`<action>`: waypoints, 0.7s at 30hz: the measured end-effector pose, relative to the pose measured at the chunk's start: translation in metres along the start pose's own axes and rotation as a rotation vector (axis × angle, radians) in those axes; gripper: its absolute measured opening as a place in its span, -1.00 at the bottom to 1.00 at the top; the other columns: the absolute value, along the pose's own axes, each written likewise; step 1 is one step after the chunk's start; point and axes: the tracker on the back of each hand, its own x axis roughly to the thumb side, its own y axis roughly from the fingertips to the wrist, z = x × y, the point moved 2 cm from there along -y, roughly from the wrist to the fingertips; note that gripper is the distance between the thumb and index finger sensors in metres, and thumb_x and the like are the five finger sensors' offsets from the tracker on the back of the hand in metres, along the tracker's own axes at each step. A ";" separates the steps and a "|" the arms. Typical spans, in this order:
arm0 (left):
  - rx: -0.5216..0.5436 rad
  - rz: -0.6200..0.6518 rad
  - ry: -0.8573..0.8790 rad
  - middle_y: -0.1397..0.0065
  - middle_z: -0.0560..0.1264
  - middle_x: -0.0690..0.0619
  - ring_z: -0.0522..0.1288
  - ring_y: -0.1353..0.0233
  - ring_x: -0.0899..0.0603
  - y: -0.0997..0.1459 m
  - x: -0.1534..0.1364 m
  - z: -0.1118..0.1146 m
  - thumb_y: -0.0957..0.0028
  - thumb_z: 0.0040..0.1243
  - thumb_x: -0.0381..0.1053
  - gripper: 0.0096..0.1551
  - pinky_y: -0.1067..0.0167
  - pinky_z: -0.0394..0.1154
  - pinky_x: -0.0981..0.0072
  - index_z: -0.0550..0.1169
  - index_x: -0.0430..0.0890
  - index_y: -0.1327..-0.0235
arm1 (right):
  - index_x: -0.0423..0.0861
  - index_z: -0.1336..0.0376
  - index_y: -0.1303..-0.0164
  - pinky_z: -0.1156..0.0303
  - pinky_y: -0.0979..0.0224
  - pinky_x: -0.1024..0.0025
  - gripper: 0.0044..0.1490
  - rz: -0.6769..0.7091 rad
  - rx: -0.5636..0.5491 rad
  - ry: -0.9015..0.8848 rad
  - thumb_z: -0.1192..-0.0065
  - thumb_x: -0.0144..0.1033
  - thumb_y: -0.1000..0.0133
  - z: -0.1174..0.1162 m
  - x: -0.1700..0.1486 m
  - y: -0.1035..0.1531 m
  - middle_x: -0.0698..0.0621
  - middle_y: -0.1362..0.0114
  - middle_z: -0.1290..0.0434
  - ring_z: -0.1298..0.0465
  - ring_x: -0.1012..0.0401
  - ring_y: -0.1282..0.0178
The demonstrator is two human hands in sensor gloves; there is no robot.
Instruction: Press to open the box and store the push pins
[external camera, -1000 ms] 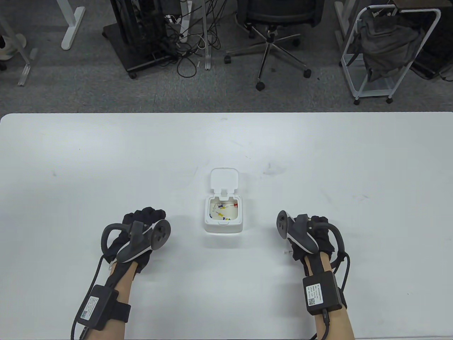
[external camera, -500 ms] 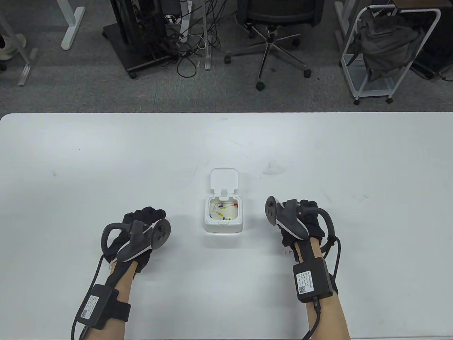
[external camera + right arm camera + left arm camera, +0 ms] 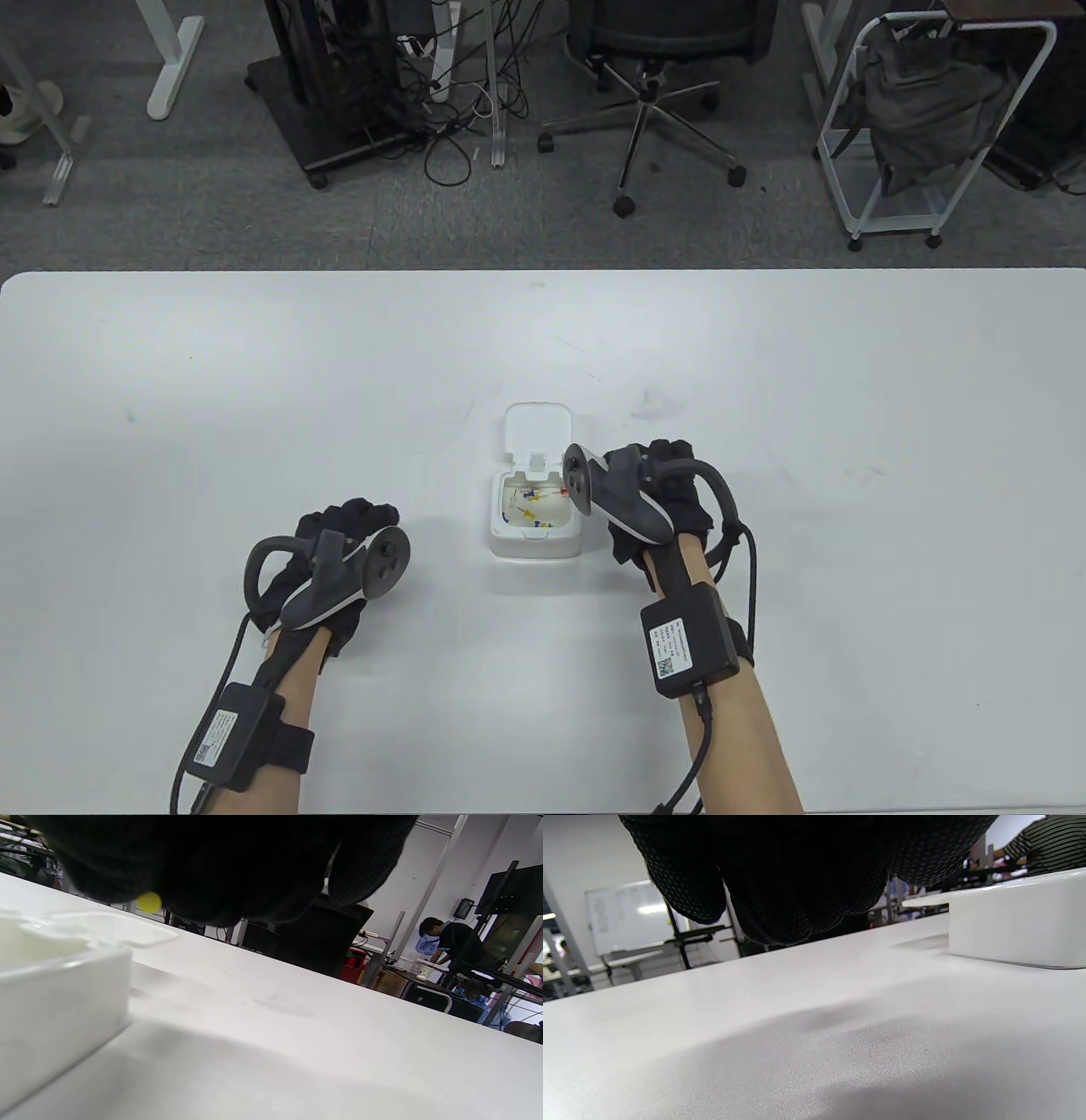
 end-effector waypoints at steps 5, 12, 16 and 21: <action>0.001 -0.004 0.005 -0.44 0.54 0.14 0.66 -0.28 -0.04 -0.001 -0.002 0.000 -0.11 0.07 0.23 -0.45 -0.45 0.53 -0.05 0.50 0.15 -0.36 | 0.20 -0.32 -0.05 -0.35 -0.59 -0.11 -0.47 0.048 -0.018 0.004 -0.26 0.06 0.14 0.009 0.025 -0.005 0.23 -0.13 -0.59 -0.57 0.13 -0.21; 0.001 -0.008 0.005 -0.44 0.55 0.14 0.66 -0.28 -0.04 -0.001 -0.003 -0.001 -0.11 0.07 0.23 -0.45 -0.45 0.53 -0.05 0.50 0.15 -0.37 | 0.22 -0.31 -0.05 -0.35 -0.59 -0.11 -0.47 0.104 -0.021 0.009 -0.25 0.06 0.13 0.009 0.054 -0.008 0.24 -0.14 -0.58 -0.57 0.14 -0.23; 0.000 -0.008 0.003 -0.44 0.55 0.15 0.66 -0.28 -0.04 -0.001 -0.003 -0.001 -0.11 0.07 0.23 -0.45 -0.45 0.53 -0.05 0.50 0.15 -0.36 | 0.22 -0.31 -0.05 -0.35 -0.59 -0.11 -0.48 0.113 -0.019 0.012 -0.25 0.06 0.13 0.008 0.060 -0.009 0.24 -0.15 -0.58 -0.57 0.13 -0.23; 0.000 -0.011 0.004 -0.44 0.55 0.14 0.66 -0.28 -0.04 -0.001 -0.003 -0.001 -0.11 0.07 0.23 -0.45 -0.45 0.53 -0.05 0.50 0.15 -0.36 | 0.21 -0.31 -0.08 -0.35 -0.60 -0.10 -0.44 0.105 -0.008 0.016 -0.25 0.07 0.14 0.007 0.058 -0.009 0.23 -0.17 -0.58 -0.56 0.13 -0.24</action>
